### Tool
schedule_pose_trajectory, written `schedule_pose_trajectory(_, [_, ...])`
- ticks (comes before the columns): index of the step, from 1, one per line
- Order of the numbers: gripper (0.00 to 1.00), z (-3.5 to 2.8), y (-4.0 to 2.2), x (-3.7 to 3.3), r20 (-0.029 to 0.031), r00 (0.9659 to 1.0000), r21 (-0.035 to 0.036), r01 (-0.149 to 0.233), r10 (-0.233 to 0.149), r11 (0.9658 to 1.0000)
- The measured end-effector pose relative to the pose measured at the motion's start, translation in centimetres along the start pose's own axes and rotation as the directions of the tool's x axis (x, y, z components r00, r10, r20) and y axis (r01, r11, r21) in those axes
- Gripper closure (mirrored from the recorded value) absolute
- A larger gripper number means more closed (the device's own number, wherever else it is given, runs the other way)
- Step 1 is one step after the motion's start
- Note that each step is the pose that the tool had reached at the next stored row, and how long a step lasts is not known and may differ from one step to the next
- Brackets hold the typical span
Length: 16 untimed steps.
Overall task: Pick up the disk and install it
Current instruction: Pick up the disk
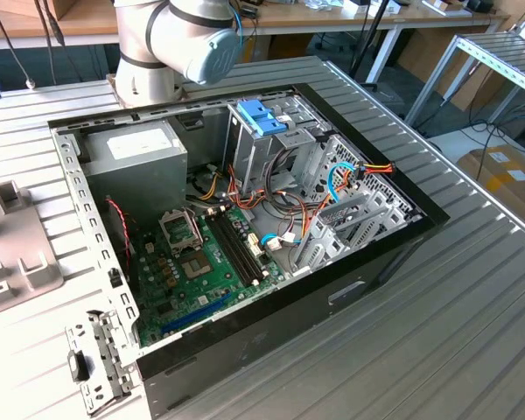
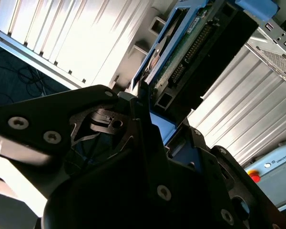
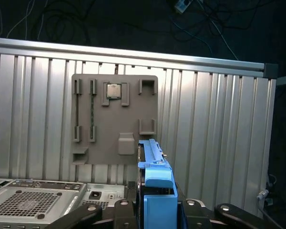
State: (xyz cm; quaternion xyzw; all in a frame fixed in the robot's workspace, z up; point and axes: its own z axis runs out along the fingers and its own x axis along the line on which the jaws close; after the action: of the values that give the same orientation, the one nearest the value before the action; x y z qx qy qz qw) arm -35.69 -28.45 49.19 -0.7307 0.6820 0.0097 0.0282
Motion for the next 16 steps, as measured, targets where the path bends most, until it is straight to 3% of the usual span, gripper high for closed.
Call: schedule_pose_trajectory(16, [0.63, 0.04, -1.25, 0.19, 0.0, 1.0, 0.0, 0.0, 0.0, 1.0])
